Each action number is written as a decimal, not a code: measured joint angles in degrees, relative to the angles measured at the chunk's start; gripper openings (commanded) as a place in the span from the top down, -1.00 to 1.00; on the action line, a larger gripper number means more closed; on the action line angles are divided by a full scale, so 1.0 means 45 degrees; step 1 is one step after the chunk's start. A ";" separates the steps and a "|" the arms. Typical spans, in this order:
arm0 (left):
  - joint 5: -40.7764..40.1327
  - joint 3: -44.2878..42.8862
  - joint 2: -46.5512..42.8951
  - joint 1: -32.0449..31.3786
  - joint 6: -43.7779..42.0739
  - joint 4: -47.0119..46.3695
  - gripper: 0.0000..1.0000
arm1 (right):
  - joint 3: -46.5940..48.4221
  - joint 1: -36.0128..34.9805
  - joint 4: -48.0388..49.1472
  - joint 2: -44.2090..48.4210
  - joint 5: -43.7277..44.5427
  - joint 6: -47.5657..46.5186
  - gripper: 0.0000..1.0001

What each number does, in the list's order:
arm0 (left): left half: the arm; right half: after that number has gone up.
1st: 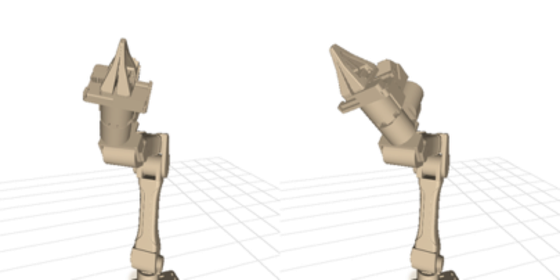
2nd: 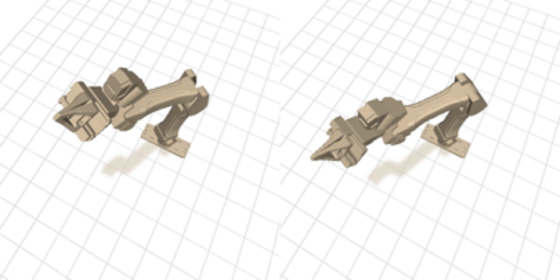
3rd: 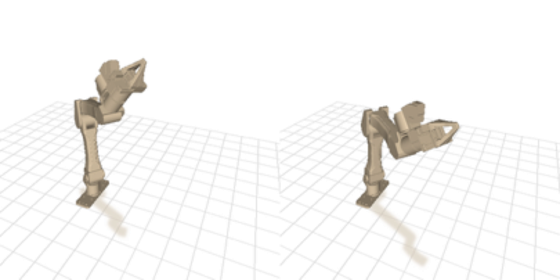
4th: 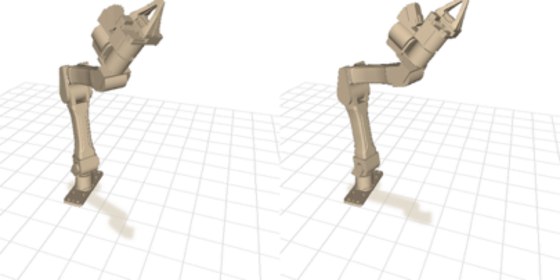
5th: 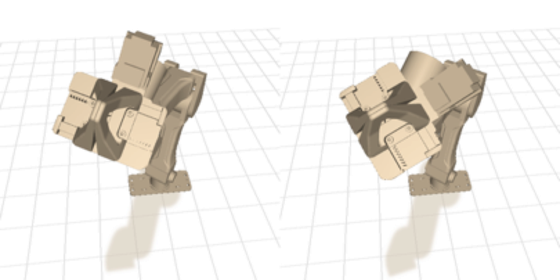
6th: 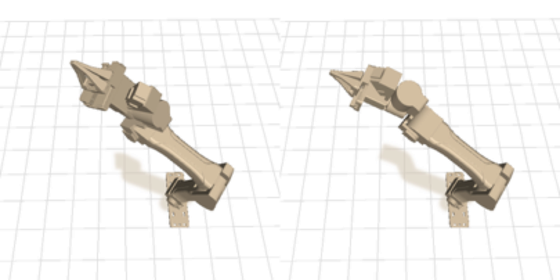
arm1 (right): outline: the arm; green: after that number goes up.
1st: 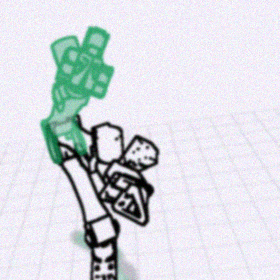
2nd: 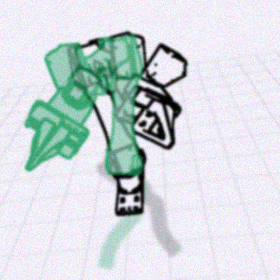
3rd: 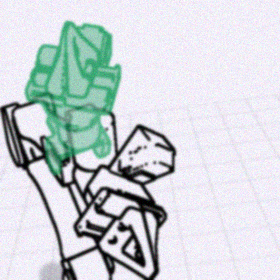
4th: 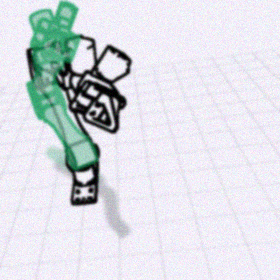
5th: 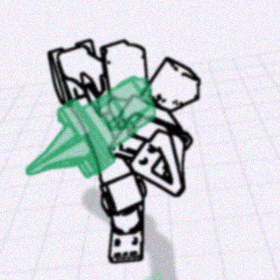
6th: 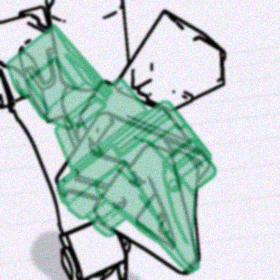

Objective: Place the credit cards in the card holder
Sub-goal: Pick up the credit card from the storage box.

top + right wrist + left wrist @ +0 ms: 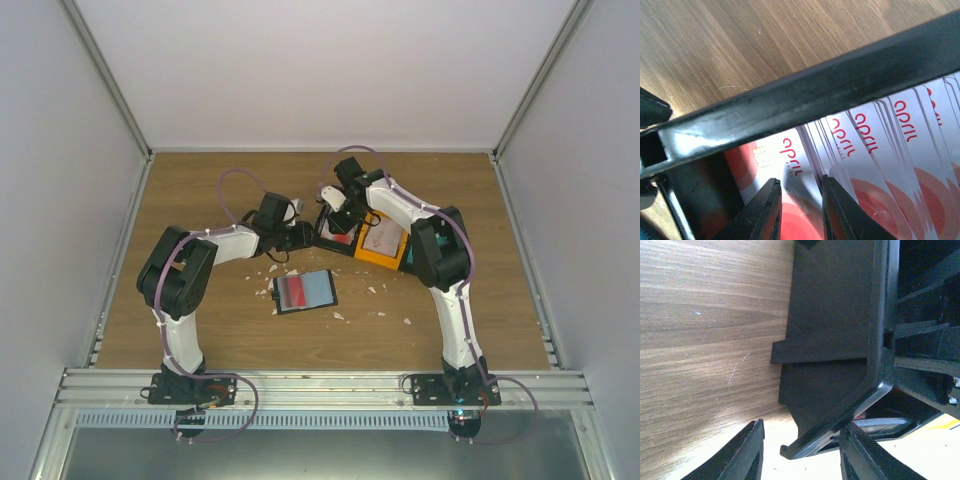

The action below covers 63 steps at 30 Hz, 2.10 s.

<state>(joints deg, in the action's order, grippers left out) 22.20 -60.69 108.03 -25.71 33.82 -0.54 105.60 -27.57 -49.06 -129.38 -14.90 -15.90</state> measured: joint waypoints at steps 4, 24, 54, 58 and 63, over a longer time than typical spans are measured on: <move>-0.0049 -0.0185 0.0083 -0.0005 -0.0019 0.0078 0.23 | 0.0044 0.0010 -0.0131 0.0029 -0.0160 0.0121 0.48; 0.0092 -0.0291 0.0204 -0.0010 -0.0146 0.0044 0.34 | -0.2710 -0.0335 -0.0034 0.2492 -0.1350 0.0884 0.36; -0.1666 0.1229 -0.2948 0.0083 0.0053 0.1253 0.22 | -0.2035 -0.0413 0.0957 0.1972 -0.0471 0.1200 0.99; -0.1661 0.1229 -0.3089 0.0083 0.0053 0.1350 0.20 | -0.2035 -0.0432 0.0913 0.2123 -0.0160 0.1540 0.99; -0.1647 0.1511 -0.3803 0.0083 0.0087 0.1307 0.12 | -0.2055 -0.0447 0.1122 0.2710 0.0345 0.2239 0.99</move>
<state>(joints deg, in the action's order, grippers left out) 14.79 -53.89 90.91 -25.34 34.22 5.34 96.36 -29.58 -44.01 -117.19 -13.34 -5.82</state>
